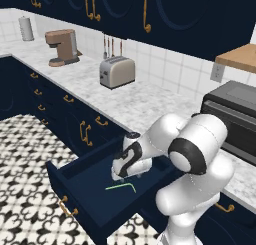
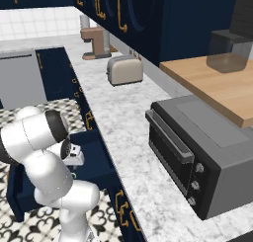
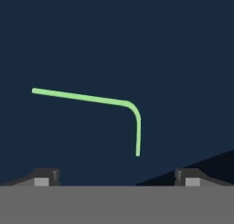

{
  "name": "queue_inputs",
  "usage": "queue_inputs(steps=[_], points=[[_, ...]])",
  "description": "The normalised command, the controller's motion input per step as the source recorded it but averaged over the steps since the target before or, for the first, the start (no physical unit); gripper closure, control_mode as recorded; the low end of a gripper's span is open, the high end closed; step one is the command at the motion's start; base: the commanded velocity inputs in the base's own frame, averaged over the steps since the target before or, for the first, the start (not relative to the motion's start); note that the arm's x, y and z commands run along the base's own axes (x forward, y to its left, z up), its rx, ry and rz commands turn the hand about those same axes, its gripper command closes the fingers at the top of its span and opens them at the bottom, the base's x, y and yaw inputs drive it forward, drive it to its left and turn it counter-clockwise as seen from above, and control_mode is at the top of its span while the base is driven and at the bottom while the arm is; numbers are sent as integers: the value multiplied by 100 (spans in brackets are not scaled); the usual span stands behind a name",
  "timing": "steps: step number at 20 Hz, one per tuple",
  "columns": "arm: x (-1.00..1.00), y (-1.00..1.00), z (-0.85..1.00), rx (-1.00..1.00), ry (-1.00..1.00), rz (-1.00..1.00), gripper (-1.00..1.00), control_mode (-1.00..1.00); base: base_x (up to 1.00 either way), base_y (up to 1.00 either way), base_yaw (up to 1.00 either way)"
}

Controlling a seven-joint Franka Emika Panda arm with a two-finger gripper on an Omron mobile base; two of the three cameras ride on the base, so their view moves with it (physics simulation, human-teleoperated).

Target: Take a straw from the drawer in front and place it inside the glass cup on the dining counter.

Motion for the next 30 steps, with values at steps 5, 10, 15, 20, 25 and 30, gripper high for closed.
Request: queue_inputs(steps=[5, 10, 15, 20, 25, 30], points=[[0, -11, -37, 0, 0, 2, -100, -100, 0, 0, 0], [18, -15, -26, 0, 0, 4, -100, -100, 0, 0, 0], [32, -6, -17, 0, 0, 6, -100, -100, 0, 0, 0], [2, 0, -16, 0, -1, 6, -100, -100, 0, 0, 0], [9, 0, -18, 0, -1, 3, -100, -100, 0, 0, 0], [26, 6, -19, 0, -1, 0, -100, -100, 0, 0, 0]])
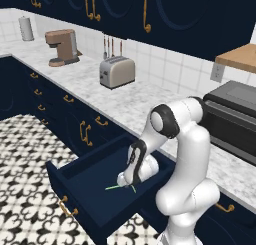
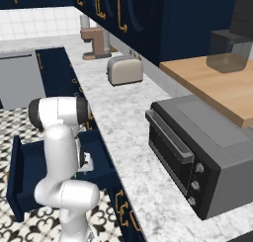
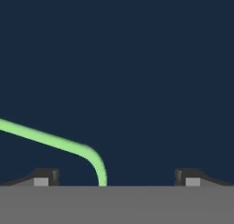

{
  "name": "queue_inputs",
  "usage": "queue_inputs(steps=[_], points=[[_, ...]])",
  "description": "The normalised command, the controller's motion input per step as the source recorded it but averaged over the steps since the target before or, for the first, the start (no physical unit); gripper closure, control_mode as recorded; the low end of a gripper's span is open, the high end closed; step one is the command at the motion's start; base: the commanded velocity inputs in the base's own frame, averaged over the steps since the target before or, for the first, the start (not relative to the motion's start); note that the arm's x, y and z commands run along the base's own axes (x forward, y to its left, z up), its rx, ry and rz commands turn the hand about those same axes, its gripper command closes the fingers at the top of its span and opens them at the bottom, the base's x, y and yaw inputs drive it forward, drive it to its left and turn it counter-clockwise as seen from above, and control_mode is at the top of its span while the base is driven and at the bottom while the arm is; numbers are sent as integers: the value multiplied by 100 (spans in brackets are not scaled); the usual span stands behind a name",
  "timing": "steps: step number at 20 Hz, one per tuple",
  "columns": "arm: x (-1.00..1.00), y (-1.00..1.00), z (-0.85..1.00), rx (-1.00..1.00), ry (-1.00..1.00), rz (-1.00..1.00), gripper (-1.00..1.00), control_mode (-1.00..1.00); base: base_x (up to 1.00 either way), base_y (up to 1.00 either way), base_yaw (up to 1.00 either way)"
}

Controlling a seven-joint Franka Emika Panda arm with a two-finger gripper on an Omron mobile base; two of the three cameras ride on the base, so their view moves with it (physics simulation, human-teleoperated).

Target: Take a straw from the drawer in front and place it inside the glass cup on the dining counter.

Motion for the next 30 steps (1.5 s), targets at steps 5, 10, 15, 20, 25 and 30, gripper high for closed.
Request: queue_inputs(steps=[5, 10, 15, 20, 25, 30], points=[[20, 17, -25, 0, 0, 0, -100, -100, 0, 0, 0], [4, 5, -31, -1, 0, 0, -100, -100, 0, 0, 0], [0, 2, -36, -2, -2, 0, 100, -100, 0, 0, 0], [0, 6, -30, 0, 0, 3, 100, -100, 0, 0, 0], [0, 0, -10, 0, 0, 10, 100, -100, 0, 0, 0], [0, 6, 0, 0, 0, 12, 100, -100, 0, 0, 0]])
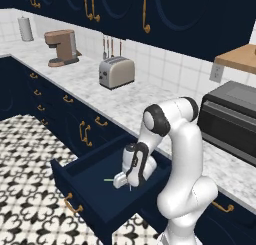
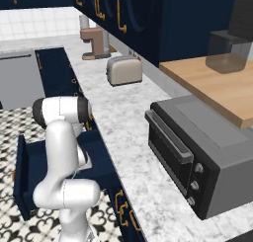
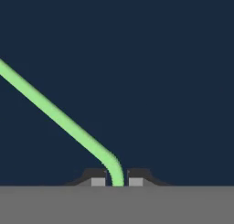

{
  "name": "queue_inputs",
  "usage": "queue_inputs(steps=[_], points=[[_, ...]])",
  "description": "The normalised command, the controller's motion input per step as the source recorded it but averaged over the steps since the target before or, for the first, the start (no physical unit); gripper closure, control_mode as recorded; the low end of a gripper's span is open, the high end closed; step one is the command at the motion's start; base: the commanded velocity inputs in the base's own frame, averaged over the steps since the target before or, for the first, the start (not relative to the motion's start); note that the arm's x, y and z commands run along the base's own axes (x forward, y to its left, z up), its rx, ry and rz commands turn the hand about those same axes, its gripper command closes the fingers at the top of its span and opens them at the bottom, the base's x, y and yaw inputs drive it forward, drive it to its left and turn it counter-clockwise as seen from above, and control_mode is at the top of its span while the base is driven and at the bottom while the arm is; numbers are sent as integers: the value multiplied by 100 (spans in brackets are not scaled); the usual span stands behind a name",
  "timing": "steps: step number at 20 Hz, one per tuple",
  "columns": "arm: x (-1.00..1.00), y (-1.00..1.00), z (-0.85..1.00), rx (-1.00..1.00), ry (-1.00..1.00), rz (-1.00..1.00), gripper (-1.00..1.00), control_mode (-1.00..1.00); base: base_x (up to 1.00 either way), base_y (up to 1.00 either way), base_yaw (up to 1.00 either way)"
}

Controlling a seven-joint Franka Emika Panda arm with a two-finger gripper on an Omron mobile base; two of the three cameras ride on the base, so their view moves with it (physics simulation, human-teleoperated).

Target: Take a straw from the drawer in front and place it inside the glass cup on the dining counter.

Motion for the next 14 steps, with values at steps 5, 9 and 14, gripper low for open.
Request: queue_inputs(steps=[5, 9, 14], points=[[-12, 13, 56, 2, -8, 9, 100, -100, 0, 0, 0], [-6, 7, 100, 12, -22, 2, 100, -100, 0, 0, 0], [2, 16, 100, 16, -10, 0, 100, -100, 0, 0, 0]])
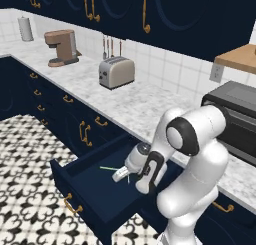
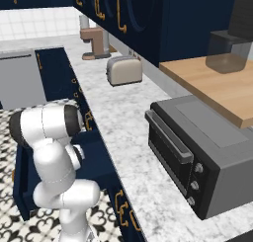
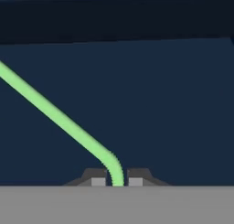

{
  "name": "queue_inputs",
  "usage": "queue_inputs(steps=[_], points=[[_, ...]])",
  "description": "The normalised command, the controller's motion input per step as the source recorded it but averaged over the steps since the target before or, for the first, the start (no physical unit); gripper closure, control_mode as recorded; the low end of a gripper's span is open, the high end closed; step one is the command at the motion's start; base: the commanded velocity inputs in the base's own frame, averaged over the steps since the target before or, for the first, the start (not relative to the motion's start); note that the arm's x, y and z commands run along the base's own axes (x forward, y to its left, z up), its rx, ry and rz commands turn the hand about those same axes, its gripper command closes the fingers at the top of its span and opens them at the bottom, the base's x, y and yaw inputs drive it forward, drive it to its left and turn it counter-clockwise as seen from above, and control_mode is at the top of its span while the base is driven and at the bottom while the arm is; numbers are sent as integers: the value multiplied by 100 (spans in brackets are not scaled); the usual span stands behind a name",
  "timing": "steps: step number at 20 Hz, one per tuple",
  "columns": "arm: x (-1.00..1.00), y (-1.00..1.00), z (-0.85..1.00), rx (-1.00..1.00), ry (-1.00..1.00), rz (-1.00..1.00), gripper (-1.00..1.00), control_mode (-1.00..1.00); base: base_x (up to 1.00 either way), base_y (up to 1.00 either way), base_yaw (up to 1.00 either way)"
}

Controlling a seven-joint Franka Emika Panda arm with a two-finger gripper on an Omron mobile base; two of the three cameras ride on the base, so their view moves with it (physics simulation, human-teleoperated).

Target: Take a straw from the drawer in front and place it inside the glass cup on the dining counter.

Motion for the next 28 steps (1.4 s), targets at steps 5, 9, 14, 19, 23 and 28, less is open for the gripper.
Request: queue_inputs(steps=[5, 9, 14, 19, 23, 28], points=[[11, 34, 100, 6, -2, 0, 100, -100, 0, 0, 0], [33, 23, 100, 0, 0, -1, 100, -100, 0, 0, 0], [19, 2, 100, -1, 0, -2, 100, -100, 0, 0, 0], [1, -1, 100, -10, 0, -4, 100, -100, 0, 0, 0], [0, -21, 100, -19, 0, -4, 100, -100, 0, 0, 0], [-43, -61, 83, -19, 0, -5, 100, -100, 0, 0, 0]])
